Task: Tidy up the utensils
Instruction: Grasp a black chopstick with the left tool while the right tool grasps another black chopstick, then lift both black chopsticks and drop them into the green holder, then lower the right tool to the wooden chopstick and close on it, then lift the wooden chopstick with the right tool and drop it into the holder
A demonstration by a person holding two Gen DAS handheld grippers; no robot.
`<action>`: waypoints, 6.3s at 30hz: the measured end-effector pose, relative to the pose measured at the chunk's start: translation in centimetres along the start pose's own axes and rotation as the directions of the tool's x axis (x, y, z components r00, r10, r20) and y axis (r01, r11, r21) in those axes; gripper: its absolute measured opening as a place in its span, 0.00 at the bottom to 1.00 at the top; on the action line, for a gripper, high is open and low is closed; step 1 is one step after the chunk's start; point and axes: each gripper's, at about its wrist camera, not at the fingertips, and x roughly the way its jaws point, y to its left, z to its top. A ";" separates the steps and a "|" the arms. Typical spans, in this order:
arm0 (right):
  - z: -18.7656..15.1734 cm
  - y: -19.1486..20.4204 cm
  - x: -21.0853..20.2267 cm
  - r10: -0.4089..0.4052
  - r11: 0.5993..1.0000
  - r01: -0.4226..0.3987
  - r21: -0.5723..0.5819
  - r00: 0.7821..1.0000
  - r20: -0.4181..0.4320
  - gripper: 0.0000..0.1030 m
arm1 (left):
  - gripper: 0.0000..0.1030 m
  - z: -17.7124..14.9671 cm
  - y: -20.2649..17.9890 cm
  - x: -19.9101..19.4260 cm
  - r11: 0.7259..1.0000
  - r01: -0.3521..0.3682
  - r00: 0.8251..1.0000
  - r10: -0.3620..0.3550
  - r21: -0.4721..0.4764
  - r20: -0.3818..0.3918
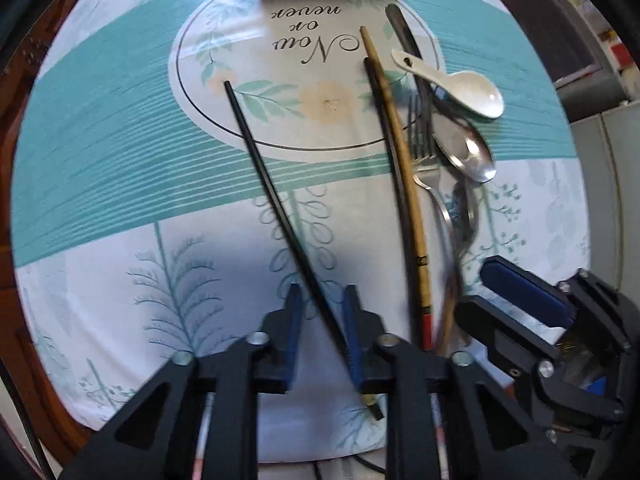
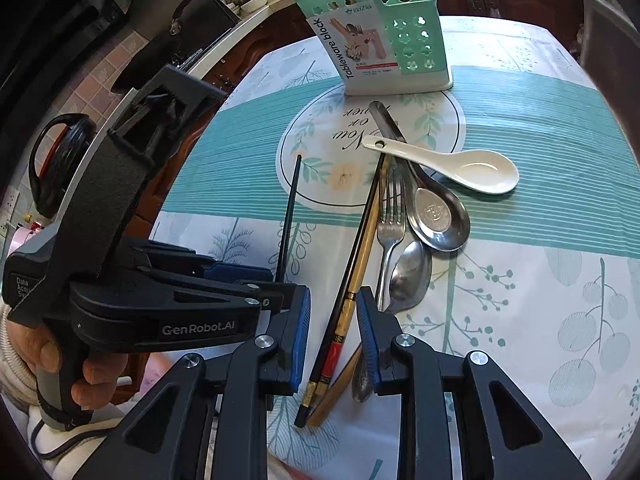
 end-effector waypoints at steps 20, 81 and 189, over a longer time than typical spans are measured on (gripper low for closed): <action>0.5 2.1 4.2 -0.036 0.998 0.026 -0.057 0.983 -0.180 0.23 | 0.07 -0.7 2.1 -0.1 0.992 -0.032 0.999 0.036 0.125 -0.033; 26.6 4.2 -11.6 0.037 0.992 0.071 -0.108 0.649 0.760 0.05 | 0.03 11.4 8.3 -26.3 0.994 0.090 0.399 -0.097 0.066 0.912; 24.1 4.4 -9.2 0.004 0.996 0.070 -0.063 0.639 0.769 0.05 | 0.79 -1.7 11.9 -11.1 0.984 0.096 0.848 -0.002 -0.150 0.530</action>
